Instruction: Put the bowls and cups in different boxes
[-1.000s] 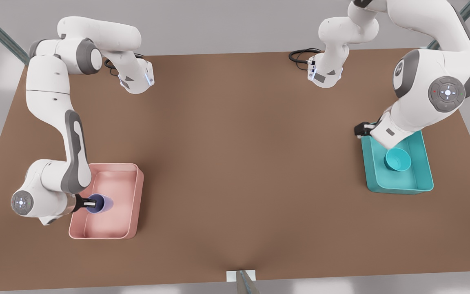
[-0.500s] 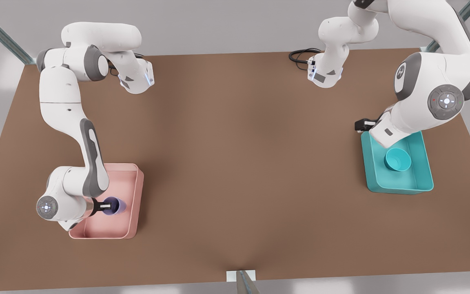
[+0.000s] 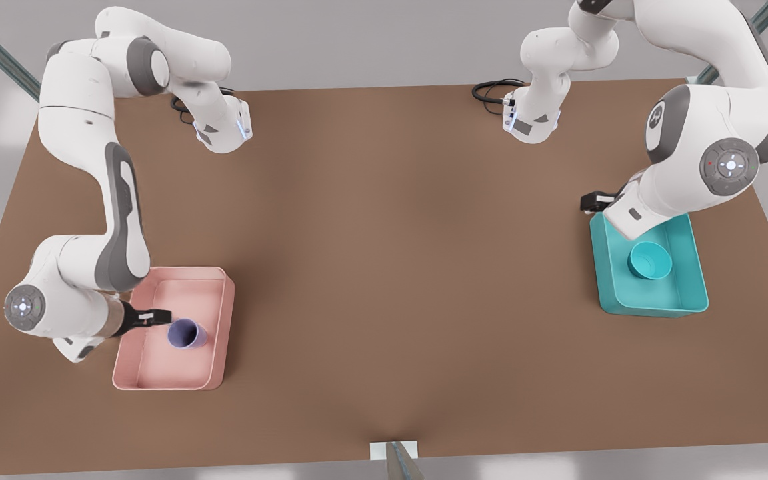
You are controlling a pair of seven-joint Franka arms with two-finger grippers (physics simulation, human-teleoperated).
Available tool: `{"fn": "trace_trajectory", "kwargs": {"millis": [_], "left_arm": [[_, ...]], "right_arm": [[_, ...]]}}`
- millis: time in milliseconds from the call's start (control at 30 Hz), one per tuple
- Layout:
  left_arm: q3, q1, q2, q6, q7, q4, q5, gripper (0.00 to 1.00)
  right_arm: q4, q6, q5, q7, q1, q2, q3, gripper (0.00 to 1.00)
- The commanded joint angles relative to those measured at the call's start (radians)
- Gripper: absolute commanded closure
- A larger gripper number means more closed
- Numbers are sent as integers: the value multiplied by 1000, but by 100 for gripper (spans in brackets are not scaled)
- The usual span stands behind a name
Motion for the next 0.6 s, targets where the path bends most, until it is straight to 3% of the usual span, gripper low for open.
{"fn": "trace_trajectory", "kwargs": {"millis": [0, 100, 200, 233, 267, 567], "left_arm": [[0, 1, 1, -11, 18, 0, 0, 0], [0, -2, 4, -45, 15, -1, -3, 0], [0, 1, 12, -66, 13, -1, -18, 0], [0, 3, 12, -46, 13, -1, -17, 0], [0, 7, 13, -34, 13, -1, -18, 0], [-8, 20, 10, 40, 16, -43, -21, 0]], "right_arm": [[2, -330, 14, 45, -4, -80, -4, 0], [3, -451, 2, 64, -14, -247, -68, 0], [-26, -419, 4, 62, -13, -341, -70, 0], [-66, -388, 1, 64, -11, -379, -70, 0], [-210, -287, -1, 65, -11, -480, -71, 0], [-199, -276, -13, 127, -11, -482, -67, 0]]}}
